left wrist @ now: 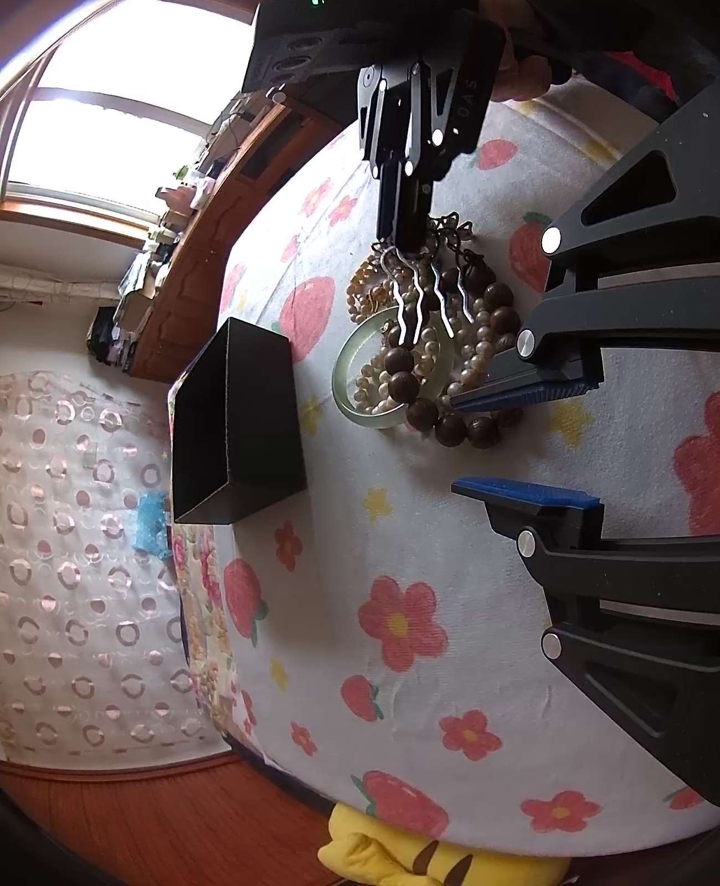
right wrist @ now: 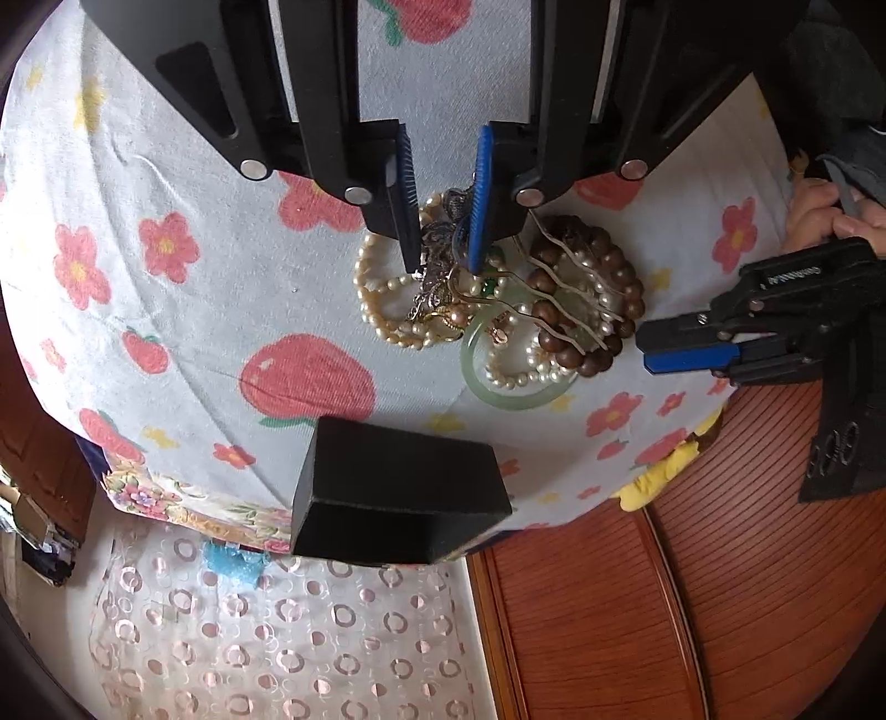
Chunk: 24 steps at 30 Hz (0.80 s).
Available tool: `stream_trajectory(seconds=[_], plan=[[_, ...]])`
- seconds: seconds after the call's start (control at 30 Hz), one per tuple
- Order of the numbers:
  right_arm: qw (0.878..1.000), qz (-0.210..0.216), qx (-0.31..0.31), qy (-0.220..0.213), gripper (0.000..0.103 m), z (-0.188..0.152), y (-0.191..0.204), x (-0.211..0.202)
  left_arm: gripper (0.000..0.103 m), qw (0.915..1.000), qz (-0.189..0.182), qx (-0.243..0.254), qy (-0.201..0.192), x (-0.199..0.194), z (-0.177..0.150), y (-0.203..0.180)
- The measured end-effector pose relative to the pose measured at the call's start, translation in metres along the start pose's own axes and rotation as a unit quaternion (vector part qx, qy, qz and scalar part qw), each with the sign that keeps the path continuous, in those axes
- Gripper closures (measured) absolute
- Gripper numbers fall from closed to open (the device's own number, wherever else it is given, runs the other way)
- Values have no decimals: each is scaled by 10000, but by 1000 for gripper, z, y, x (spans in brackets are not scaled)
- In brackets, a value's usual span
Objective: Organize jewelry
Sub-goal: 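Grasp the silver hair ornament in the pile with the right tool, then grasp the brown wooden bead bracelet with the left tool while the right tool holds the silver ornament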
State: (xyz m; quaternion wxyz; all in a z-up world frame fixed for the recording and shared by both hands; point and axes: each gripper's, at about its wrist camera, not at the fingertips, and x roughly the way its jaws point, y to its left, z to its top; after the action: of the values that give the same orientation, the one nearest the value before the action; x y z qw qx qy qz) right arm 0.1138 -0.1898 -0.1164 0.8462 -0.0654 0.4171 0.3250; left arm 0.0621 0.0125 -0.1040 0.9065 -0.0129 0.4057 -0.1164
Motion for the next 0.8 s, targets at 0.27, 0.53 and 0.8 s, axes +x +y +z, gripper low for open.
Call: stream_trajectory(seconds=[0.27,0.53,0.8], plan=[[9993,-155,-11,-345,90,5,2,-24,69,10000,-19,50,35,4,1,0],[9982,-208,13,-558,93,10,-2,-38,68,9994,-259,98,209,18,10,0],[9975,-255,-17,-653,94,13,-2,-44,85,9984,-515,80,209,19,13,-3]])
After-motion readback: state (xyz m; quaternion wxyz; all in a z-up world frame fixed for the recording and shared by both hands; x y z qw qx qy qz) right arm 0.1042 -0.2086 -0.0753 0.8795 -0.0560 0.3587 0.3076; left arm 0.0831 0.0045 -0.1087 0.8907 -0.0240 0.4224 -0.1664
